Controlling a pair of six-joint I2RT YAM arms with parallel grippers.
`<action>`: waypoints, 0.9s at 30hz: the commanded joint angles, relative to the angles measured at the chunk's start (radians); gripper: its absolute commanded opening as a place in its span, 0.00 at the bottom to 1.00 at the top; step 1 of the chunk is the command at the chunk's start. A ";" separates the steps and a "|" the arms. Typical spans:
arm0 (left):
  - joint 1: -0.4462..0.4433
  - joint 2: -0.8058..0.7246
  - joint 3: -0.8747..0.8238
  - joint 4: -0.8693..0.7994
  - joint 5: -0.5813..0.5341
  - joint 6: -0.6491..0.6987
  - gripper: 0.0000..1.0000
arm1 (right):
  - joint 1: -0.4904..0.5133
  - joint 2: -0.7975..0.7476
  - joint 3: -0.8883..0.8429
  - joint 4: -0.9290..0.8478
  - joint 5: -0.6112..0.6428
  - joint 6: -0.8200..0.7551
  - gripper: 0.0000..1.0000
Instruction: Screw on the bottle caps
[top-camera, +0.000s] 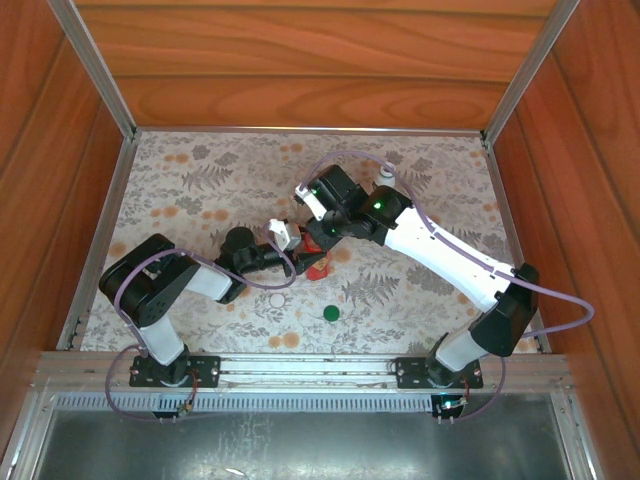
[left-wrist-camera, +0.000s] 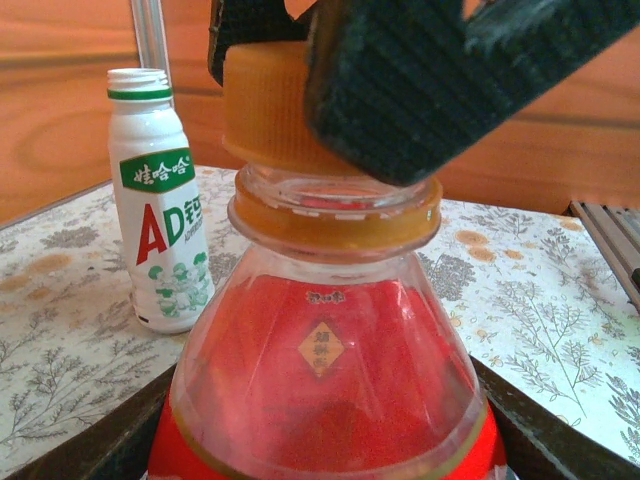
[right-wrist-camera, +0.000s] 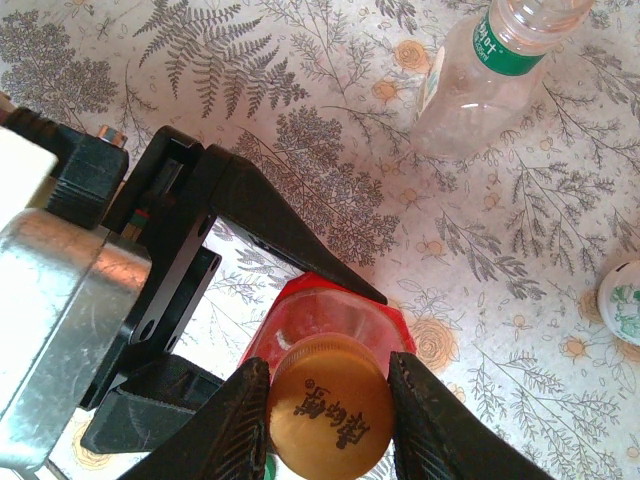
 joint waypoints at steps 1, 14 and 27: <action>-0.008 0.019 0.003 -0.009 0.024 0.000 0.62 | 0.014 0.004 -0.017 0.009 -0.030 0.032 0.34; -0.009 0.023 0.003 -0.009 0.026 -0.001 0.62 | 0.008 -0.038 -0.113 0.111 -0.026 0.084 0.33; -0.009 0.016 0.001 -0.008 0.025 -0.001 0.62 | 0.009 -0.075 -0.120 0.157 -0.025 0.057 0.52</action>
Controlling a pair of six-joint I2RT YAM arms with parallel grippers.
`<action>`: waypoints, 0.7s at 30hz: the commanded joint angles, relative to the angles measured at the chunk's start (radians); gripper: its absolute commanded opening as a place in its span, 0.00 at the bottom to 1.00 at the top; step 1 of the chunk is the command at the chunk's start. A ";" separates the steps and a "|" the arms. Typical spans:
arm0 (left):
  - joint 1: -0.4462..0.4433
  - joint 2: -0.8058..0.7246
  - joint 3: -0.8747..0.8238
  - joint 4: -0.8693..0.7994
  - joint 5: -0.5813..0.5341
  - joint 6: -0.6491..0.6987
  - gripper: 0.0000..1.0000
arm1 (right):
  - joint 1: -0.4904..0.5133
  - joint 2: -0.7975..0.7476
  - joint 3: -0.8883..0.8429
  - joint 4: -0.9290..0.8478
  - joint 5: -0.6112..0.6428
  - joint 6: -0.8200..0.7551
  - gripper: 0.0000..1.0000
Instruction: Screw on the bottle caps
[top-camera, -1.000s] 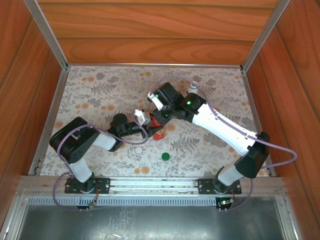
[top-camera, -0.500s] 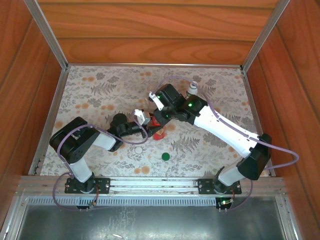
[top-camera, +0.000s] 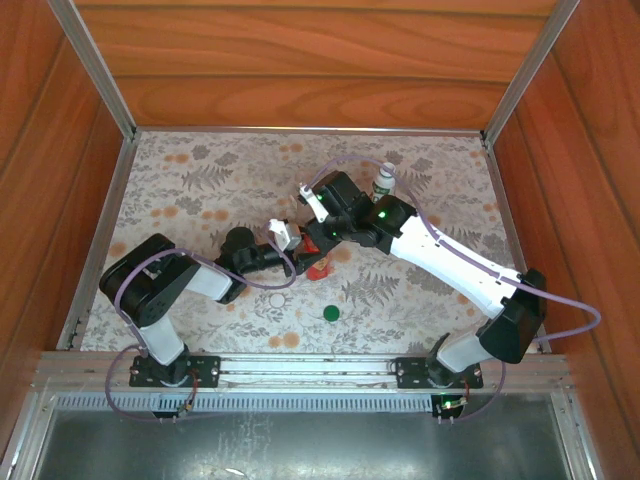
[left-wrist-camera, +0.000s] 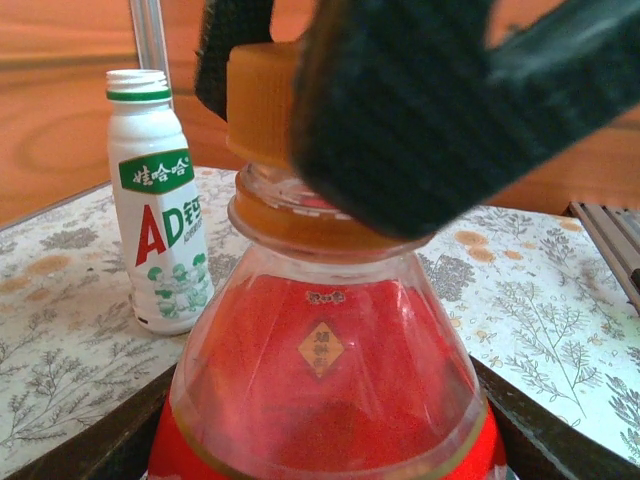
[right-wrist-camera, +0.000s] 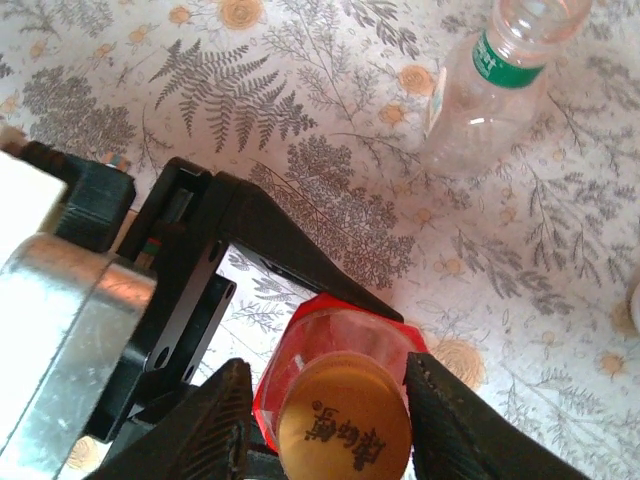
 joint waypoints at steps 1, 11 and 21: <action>-0.008 0.014 0.002 -0.012 0.026 -0.001 0.62 | 0.009 -0.028 -0.019 0.035 -0.012 -0.007 0.57; -0.008 0.017 0.008 -0.013 0.027 -0.004 0.62 | 0.005 -0.136 -0.089 0.132 0.011 0.032 0.71; -0.008 0.018 0.008 -0.014 0.029 -0.006 0.62 | -0.057 -0.133 -0.104 0.120 -0.078 0.090 0.38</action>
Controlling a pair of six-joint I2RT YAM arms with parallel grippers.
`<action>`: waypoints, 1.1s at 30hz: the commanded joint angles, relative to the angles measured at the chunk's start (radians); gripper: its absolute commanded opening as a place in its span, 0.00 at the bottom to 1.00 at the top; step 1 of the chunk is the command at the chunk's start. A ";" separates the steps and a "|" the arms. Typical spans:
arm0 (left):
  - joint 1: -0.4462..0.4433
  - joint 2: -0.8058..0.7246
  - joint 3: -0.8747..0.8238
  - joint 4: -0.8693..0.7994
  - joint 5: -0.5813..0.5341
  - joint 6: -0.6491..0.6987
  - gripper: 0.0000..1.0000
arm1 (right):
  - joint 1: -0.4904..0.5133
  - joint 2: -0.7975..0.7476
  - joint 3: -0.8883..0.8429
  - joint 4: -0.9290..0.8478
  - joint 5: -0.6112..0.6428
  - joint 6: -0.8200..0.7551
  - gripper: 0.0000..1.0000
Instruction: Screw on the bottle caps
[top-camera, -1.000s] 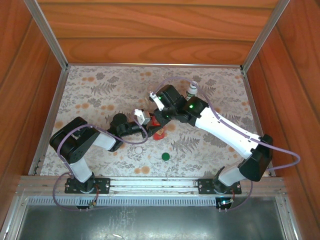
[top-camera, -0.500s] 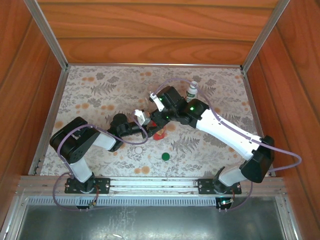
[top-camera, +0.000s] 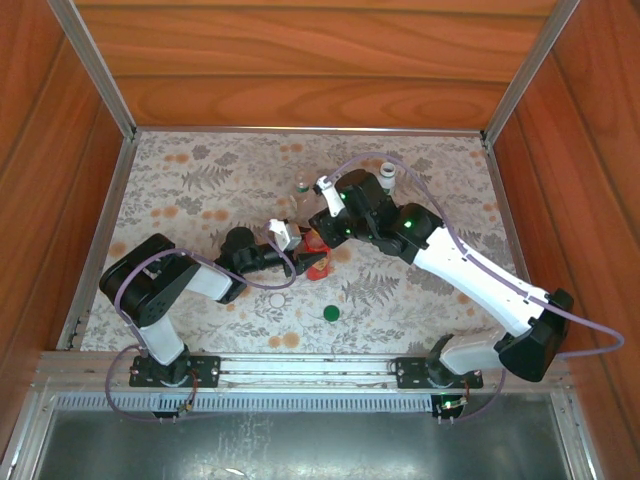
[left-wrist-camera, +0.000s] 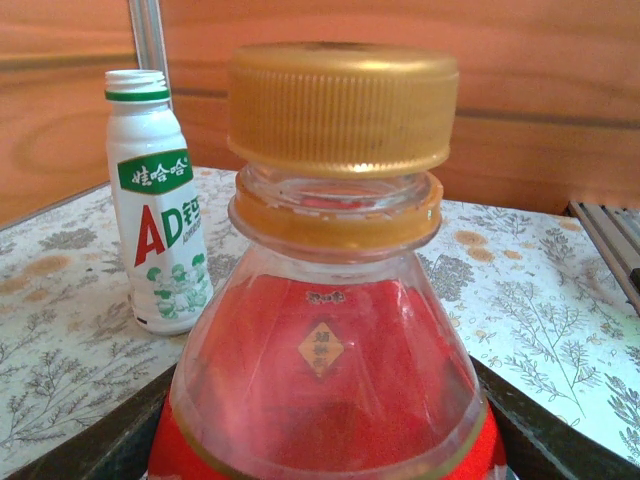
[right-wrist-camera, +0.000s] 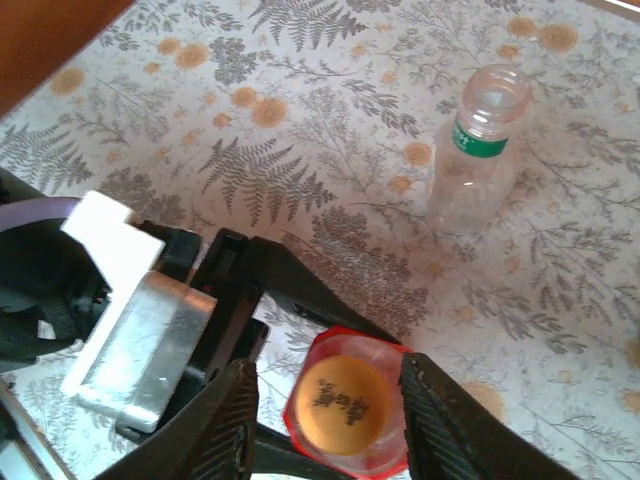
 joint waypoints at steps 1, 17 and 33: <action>-0.007 0.018 0.007 -0.015 0.027 -0.006 0.62 | -0.016 0.013 -0.017 -0.009 -0.037 0.025 0.38; -0.009 0.007 -0.001 -0.015 0.026 -0.004 0.62 | -0.048 0.024 -0.083 -0.026 -0.062 0.047 0.23; -0.009 0.008 -0.002 -0.015 0.025 -0.005 0.62 | -0.071 0.027 -0.090 -0.069 -0.196 0.079 0.20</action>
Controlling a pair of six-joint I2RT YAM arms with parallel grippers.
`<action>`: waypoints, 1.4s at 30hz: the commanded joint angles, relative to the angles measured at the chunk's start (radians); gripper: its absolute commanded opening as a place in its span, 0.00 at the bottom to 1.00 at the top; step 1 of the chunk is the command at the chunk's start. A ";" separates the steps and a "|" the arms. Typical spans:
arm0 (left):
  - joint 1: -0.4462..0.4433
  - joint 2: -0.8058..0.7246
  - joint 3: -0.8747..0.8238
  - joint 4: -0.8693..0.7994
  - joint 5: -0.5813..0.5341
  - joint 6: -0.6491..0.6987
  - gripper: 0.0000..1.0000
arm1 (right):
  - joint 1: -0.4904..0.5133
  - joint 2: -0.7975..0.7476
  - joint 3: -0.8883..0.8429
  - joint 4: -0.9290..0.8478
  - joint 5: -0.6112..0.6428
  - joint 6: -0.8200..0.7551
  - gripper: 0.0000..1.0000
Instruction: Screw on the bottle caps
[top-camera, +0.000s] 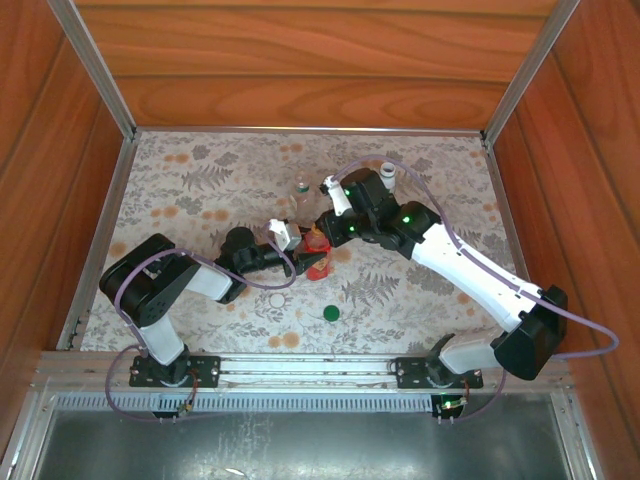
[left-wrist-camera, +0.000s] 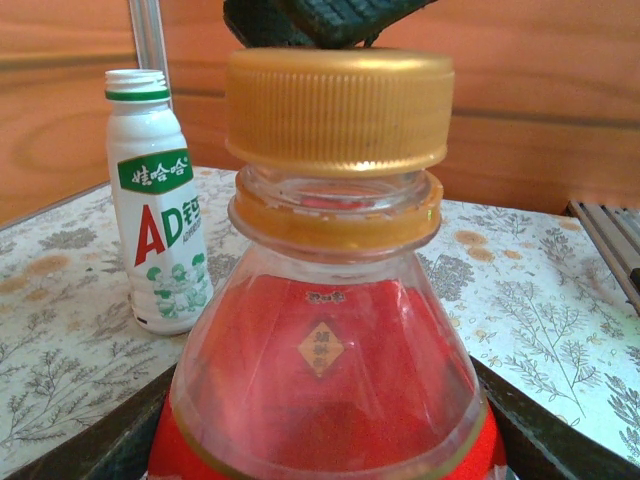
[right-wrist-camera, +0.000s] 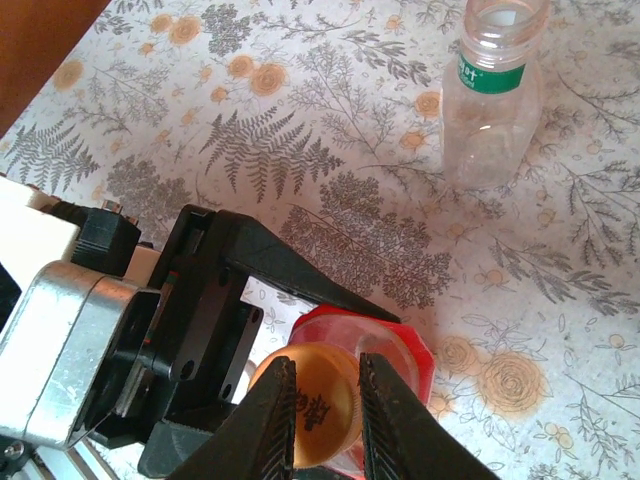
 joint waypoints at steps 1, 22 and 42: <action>-0.009 0.009 -0.002 -0.016 0.025 -0.005 0.62 | -0.003 0.004 -0.030 -0.094 -0.073 0.020 0.19; -0.008 0.024 0.010 -0.016 0.034 -0.010 0.62 | -0.053 -0.026 0.012 -0.046 -0.093 0.039 0.33; -0.008 0.033 0.016 -0.017 0.040 -0.013 0.62 | -0.091 0.008 -0.022 -0.071 -0.248 0.031 0.15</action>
